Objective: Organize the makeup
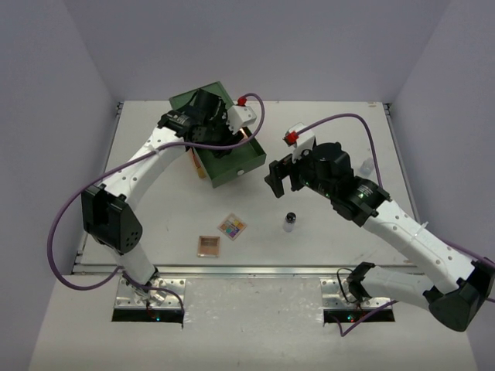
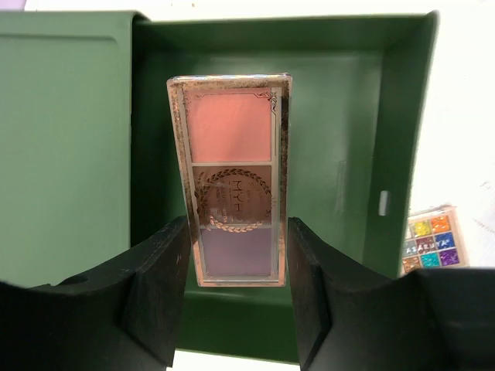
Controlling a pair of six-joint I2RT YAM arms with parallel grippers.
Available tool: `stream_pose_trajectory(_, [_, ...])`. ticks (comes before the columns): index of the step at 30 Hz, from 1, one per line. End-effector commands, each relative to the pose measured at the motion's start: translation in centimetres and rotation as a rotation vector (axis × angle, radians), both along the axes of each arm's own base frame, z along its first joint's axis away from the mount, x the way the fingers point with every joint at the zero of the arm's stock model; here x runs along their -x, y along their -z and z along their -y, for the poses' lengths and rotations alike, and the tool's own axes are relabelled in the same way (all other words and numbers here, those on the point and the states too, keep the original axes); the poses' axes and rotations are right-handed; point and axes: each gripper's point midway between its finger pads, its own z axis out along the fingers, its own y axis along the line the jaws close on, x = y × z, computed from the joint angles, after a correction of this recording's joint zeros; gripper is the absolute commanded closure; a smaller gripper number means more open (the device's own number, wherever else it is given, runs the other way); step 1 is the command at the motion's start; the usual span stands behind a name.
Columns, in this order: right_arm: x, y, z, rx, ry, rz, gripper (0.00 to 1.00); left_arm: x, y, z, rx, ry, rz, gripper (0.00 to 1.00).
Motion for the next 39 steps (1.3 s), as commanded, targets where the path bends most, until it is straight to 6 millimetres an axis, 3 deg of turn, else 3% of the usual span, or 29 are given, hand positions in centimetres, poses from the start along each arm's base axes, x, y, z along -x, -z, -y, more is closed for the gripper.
stream_pose_trajectory(1, [-0.4, -0.7, -0.4, -0.032, 0.002, 0.013, 0.01, -0.4, 0.1, -0.8, -0.061, -0.019, 0.033, 0.76])
stream_pose_trajectory(7, [-0.1, 0.1, -1.2, -0.033, -0.032, -0.024, 0.01, -0.6, 0.1, -0.8, -0.072, -0.021, 0.037, 0.53])
stream_pose_trajectory(11, [-0.2, 0.7, -1.7, -0.017, -0.046, -0.053, 0.01, -0.6, -0.3, -0.3, -0.047, -0.006, 0.031, 0.44])
stream_pose_trajectory(18, [-0.3, 1.1, -1.9, -0.015, -0.048, -0.069, 0.01, -0.6, -1.1, 0.0, -0.036, -0.002, 0.030, 0.41])
stream_pose_trajectory(21, [-0.4, 1.3, -2.0, -0.018, -0.047, -0.069, 0.01, -0.9, -2.6, 0.2, -0.017, -0.008, 0.056, 0.41])
stream_pose_trajectory(23, [-0.2, 1.2, -2.6, -0.029, -0.075, -0.082, 0.01, -1.6, -5.7, 0.6, 0.029, -0.012, 0.128, 0.41])
stream_pose_trajectory(29, [0.1, 1.5, -3.3, -0.046, -0.079, -0.123, 0.01, -2.3, -11.0, 1.0, 0.101, -0.017, 0.252, 0.39])
stream_pose_trajectory(32, [0.6, 2.3, -3.6, -0.054, -0.081, -0.151, 0.01, -3.3, -12.6, -0.8, 0.110, -0.076, 0.303, 0.37])
stream_pose_trajectory(39, [2.0, 3.4, -5.6, -0.052, -0.137, -0.205, 0.01, -6.6, -13.6, -8.8, 0.180, -0.291, 0.269, 0.35])
